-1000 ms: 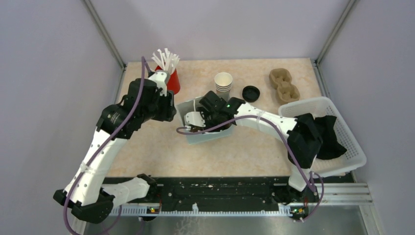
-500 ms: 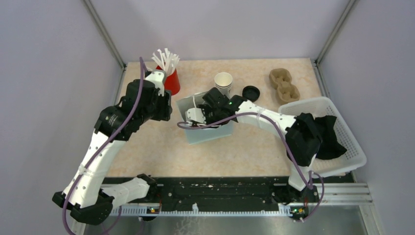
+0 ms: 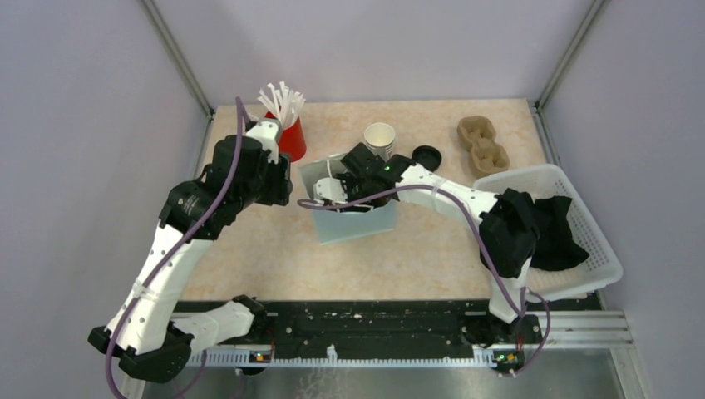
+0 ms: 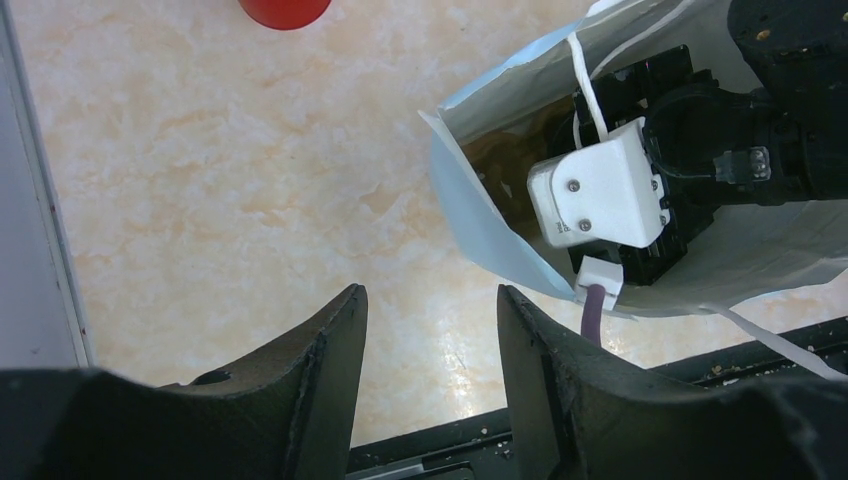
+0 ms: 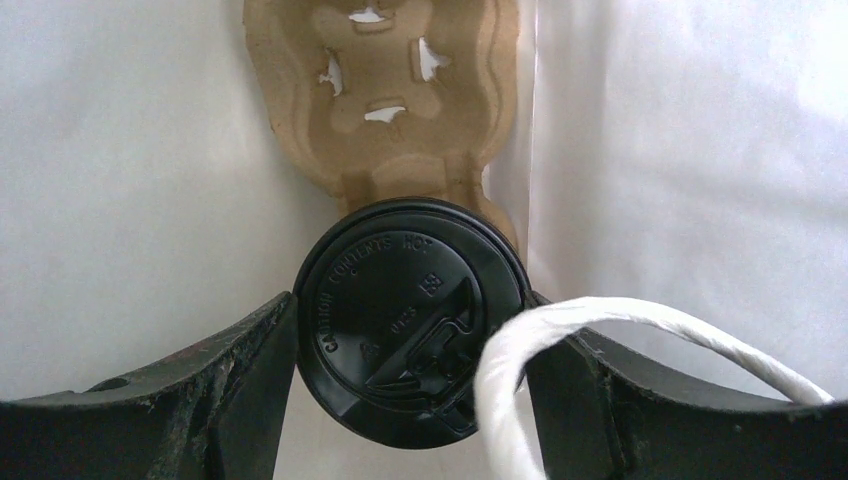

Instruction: Pack the takeout coffee

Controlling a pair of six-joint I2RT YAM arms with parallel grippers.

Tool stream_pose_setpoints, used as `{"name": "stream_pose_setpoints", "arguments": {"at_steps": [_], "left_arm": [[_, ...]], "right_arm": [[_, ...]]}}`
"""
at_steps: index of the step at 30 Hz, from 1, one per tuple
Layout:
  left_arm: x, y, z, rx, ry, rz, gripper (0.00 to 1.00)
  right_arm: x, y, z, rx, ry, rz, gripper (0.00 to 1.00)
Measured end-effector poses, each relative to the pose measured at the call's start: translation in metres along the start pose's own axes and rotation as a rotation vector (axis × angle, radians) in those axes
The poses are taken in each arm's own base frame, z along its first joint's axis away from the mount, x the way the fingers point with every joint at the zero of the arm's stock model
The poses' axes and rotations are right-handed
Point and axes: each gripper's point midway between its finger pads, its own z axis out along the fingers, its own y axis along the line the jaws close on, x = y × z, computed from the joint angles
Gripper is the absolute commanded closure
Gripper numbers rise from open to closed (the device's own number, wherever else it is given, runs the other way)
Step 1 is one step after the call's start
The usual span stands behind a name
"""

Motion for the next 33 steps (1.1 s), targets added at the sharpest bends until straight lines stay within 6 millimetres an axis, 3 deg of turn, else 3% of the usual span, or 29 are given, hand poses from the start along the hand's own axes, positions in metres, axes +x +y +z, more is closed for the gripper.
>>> {"name": "stream_pose_setpoints", "arguments": {"at_steps": [4, 6, 7, 19, 28, 33], "left_arm": [[-0.001, 0.000, -0.004, 0.003, -0.012, -0.004, 0.42], [-0.002, 0.001, -0.007, 0.005, -0.022, -0.010, 0.42], [-0.002, 0.001, -0.009, 0.006, -0.028, -0.014, 0.42], [-0.003, -0.003, -0.017, 0.035, -0.049, -0.042, 0.41], [0.002, -0.013, -0.011, 0.086, -0.029, -0.057, 0.40], [0.006, -0.023, -0.006, 0.126, -0.010, -0.090, 0.42]], "right_arm": [[0.003, 0.002, -0.005, -0.008, 0.026, 0.038, 0.20], [0.005, 0.005, -0.007, -0.018, 0.042, 0.060, 0.03], [0.006, 0.006, -0.009, -0.023, 0.051, 0.071, 0.01], [0.013, 0.026, -0.024, -0.027, 0.128, 0.176, 0.01], [0.003, 0.021, -0.068, 0.087, 0.103, 0.290, 0.02], [-0.003, 0.021, -0.080, 0.142, 0.097, 0.332, 0.03]]}}
